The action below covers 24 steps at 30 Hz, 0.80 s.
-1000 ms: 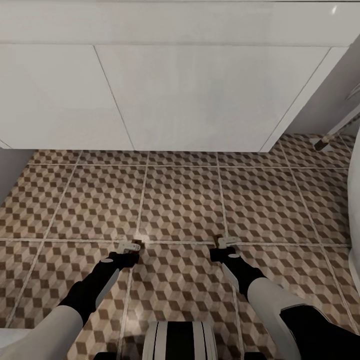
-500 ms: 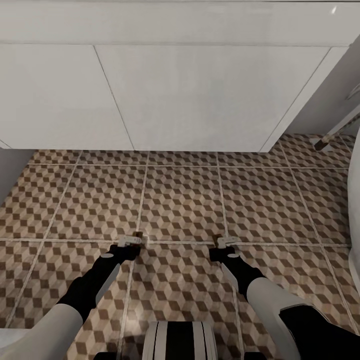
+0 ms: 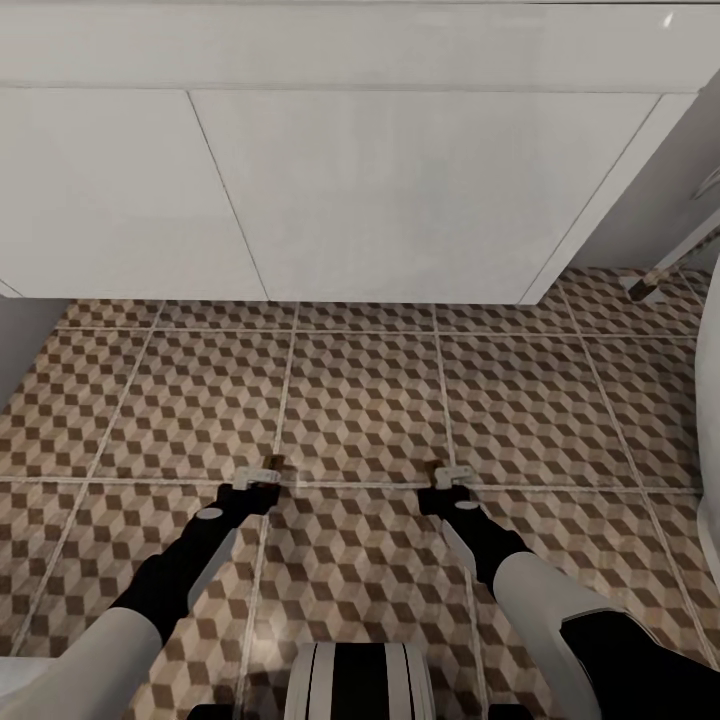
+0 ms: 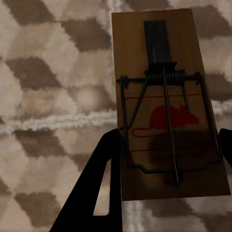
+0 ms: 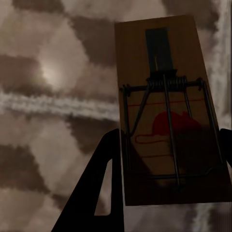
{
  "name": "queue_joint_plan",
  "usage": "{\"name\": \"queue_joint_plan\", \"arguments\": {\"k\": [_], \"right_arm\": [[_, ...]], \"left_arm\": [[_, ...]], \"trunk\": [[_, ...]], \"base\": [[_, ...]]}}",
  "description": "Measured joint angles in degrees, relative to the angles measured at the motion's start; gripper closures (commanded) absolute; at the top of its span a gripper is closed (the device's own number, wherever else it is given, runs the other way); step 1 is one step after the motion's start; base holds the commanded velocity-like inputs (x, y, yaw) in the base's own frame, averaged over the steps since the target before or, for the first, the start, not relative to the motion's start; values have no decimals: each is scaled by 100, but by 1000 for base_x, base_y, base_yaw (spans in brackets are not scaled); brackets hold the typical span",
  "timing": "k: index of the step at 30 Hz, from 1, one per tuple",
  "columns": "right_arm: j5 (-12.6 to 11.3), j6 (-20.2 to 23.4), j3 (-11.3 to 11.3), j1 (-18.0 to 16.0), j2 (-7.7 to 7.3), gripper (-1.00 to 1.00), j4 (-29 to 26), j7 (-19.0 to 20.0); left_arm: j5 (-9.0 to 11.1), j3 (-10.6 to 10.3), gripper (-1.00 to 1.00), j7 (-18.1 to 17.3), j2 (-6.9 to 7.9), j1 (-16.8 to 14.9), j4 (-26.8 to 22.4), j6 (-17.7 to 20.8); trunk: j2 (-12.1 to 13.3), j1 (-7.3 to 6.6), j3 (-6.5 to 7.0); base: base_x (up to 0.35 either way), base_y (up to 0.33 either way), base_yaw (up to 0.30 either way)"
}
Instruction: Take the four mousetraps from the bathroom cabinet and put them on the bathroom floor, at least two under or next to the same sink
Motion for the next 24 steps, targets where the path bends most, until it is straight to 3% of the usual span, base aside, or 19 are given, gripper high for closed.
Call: {"name": "queue_joint_plan", "arguments": {"k": [24], "right_arm": [[0,-8,32,0,25,100,-225,-248]], "left_arm": [[-29,-48,100,38,-9,0,-51,-65]], "trunk": [[0,0,0]], "base": [[0,0,0]]}}
